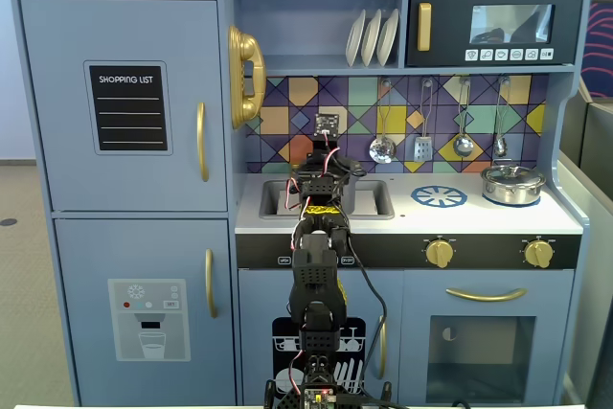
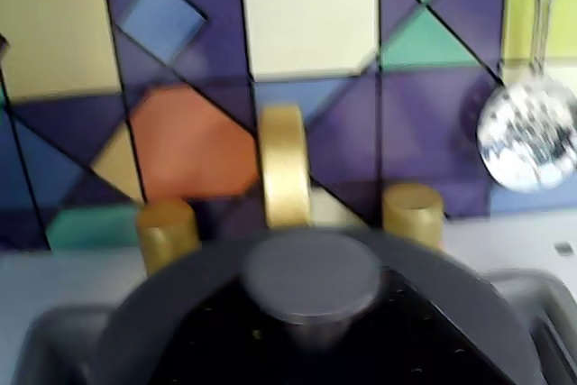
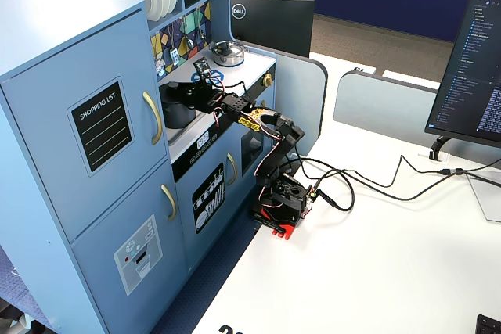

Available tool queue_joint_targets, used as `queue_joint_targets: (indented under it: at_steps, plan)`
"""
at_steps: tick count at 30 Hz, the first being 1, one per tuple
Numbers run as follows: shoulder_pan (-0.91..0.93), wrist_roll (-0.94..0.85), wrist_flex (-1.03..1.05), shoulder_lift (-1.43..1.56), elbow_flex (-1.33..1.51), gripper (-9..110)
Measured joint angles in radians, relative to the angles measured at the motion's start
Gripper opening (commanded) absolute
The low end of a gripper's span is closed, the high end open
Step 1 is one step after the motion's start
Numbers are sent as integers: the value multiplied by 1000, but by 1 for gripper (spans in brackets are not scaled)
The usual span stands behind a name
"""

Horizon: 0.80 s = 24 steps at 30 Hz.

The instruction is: Take off the lid from the gray recipient and place it on the counter

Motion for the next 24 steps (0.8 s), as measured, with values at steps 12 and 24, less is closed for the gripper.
queue_joint_targets:
  at_steps: [12,24]
  plan:
    - [-17,-34,-9,-3,-130,0]
    - [314,-21,28,18,-130,0]
